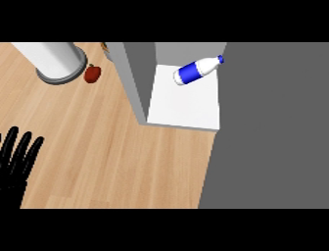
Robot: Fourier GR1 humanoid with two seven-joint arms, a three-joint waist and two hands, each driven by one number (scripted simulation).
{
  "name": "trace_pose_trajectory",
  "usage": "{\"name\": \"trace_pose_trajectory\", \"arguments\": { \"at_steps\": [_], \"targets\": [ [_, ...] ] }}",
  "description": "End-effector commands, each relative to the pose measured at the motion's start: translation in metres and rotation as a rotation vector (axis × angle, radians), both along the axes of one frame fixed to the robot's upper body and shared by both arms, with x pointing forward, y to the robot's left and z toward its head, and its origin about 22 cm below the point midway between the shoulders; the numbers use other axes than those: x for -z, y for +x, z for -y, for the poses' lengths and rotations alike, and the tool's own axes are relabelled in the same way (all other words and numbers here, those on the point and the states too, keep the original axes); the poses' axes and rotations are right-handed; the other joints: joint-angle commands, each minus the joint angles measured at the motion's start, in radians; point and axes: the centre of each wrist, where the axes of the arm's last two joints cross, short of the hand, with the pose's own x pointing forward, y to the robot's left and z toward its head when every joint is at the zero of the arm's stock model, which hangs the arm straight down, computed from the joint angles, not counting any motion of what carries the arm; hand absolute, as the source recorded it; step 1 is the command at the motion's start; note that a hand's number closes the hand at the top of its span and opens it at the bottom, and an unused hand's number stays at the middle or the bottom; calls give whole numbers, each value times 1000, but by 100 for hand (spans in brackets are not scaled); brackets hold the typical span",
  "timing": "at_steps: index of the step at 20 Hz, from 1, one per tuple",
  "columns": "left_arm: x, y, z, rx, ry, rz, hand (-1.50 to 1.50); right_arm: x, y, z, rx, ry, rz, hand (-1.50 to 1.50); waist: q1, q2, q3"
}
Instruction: Pick up the bottled water, place it into the cabinet and close the cabinet
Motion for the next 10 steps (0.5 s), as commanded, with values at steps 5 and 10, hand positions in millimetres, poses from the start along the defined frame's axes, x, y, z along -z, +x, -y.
{"name": "trace_pose_trajectory", "arguments": {
  "at_steps": [5, 10],
  "targets": [
    [-9, -3, -22, 51, 19, 12, -150, -19, 0, -28, -198, 70, 38, 150, 59, 20, -3],
    [-16, 1, -24, 84, 18, 32, -150, -17, 10, -26, -232, 26, 58, 150, 88, 38, -4]
  ]
}}
